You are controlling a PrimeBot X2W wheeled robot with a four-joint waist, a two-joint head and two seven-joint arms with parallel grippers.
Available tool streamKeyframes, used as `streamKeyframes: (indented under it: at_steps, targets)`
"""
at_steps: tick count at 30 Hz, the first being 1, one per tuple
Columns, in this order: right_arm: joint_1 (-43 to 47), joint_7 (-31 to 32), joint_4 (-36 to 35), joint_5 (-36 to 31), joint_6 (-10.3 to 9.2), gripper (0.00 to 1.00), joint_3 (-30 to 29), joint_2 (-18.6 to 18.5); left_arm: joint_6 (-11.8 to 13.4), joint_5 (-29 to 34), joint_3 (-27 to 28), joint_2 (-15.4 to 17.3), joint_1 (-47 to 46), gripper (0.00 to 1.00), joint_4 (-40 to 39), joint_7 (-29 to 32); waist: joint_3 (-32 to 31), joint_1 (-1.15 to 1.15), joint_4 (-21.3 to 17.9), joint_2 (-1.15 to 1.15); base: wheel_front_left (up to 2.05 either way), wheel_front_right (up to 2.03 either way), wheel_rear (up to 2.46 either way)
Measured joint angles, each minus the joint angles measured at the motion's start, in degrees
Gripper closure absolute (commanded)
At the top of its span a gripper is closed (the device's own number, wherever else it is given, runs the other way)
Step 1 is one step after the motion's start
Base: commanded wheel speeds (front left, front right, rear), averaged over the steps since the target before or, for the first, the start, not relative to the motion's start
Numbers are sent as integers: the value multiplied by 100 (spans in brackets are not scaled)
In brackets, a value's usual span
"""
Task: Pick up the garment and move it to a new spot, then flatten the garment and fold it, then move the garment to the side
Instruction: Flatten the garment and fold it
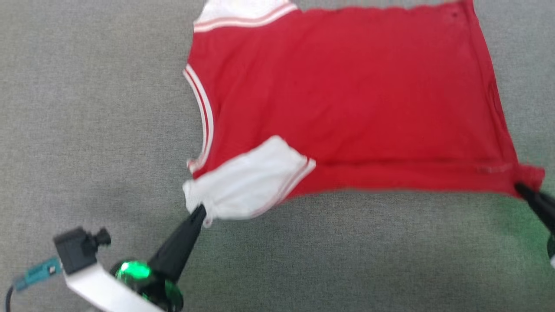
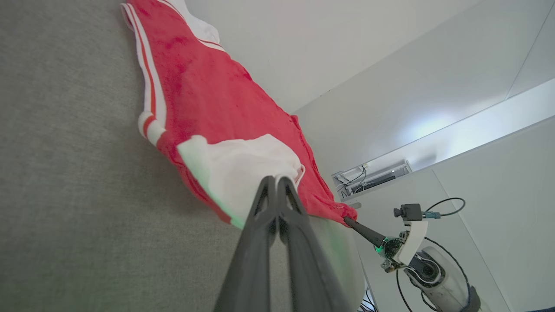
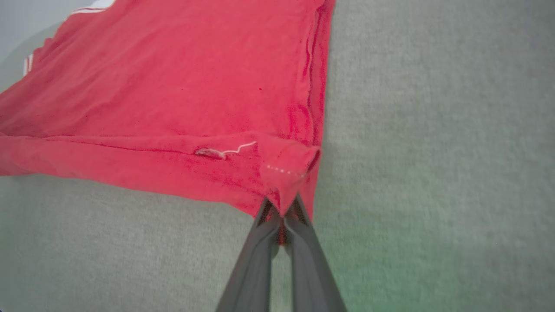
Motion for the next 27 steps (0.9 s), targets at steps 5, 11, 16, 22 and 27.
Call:
streamKeyframes:
  at_steps: [5, 11, 16, 22, 27]
  targets:
    - [671, 254, -567, -127, 0, 100, -659, 280, 0, 167, 121, 116, 472, 100, -307, 0, 2, 0, 3, 0, 0, 0, 0]
    - [588, 584, -909, -392, 0, 100, -1078, 749, 0, 233, 14, 130, -5, 100, -339, 0, 94, 0, -7, 0, 0, 0, 0]
    - [16, 831, -937, -568, 0, 100, -1165, 929, 0, 166, -4, 168, -871, 100, -199, 0, 217, 0, 3, 0, 0, 0, 0]
    - [-1145, 1083, -547, -810, 0, 100, -994, 1147, 0, -70, 165, 189, -2040, 100, 283, -1, 487, 0, -51, 0, 0, 0, 0]
    - [-1825, 1132, -48, -905, 0, 100, -894, 1226, -1, -292, 125, 143, -2592, 100, 800, -1, 738, 0, -77, 0, 0, 0, 0]
